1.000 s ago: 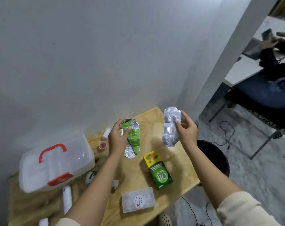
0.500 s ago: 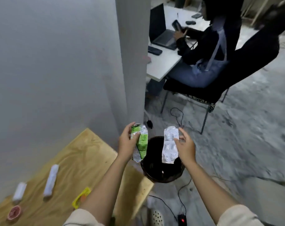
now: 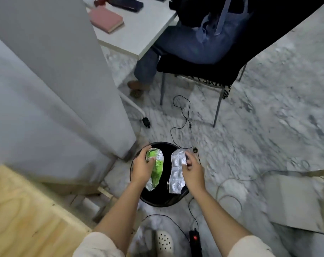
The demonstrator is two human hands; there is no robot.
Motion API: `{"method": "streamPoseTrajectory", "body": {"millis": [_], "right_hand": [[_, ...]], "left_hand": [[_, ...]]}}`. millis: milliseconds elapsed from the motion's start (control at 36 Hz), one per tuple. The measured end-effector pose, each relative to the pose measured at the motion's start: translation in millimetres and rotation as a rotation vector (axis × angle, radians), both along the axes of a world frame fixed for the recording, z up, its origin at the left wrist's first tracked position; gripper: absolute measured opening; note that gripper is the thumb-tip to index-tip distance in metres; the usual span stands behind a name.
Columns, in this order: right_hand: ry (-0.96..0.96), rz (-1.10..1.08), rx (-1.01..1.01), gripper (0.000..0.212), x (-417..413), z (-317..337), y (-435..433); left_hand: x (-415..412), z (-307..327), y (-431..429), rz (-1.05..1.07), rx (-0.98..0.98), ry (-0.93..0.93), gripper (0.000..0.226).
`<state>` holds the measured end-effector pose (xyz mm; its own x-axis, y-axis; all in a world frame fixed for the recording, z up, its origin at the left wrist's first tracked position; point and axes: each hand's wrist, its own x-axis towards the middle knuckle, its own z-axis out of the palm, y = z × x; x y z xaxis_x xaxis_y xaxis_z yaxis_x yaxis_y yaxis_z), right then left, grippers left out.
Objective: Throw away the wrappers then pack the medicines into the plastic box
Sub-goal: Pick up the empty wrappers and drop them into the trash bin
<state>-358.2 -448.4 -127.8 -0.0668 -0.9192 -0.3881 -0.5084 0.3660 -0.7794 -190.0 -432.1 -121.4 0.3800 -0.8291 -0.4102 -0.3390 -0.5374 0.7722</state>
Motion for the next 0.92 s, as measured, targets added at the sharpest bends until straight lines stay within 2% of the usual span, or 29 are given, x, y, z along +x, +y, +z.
{"method": "streamPoseTrajectory", "body": {"millis": [194, 444, 694, 917], "right_hand": [[0.012, 0.002, 0.127, 0.045, 5.1, -23.2, -10.7], [0.075, 0.073, 0.108, 0.034, 13.5, 3.5, -12.6], [0.094, 0.232, -0.010, 0.029, 46.1, 96.7, -4.3], [0.054, 0.444, -0.180, 0.028, 118.5, 186.1, 56.0]], "left_hand": [[-5.2, -25.0, -13.6, -0.039, 0.098, 0.052, 0.059], [12.2, 6.2, -7.9, -0.099, 0.152, 0.038, 0.046], [54.0, 116.2, 26.4, -0.177, 0.060, -0.146, 0.046], [113.1, 209.1, 119.5, -0.101, -0.065, -0.299, 0.044]]}}
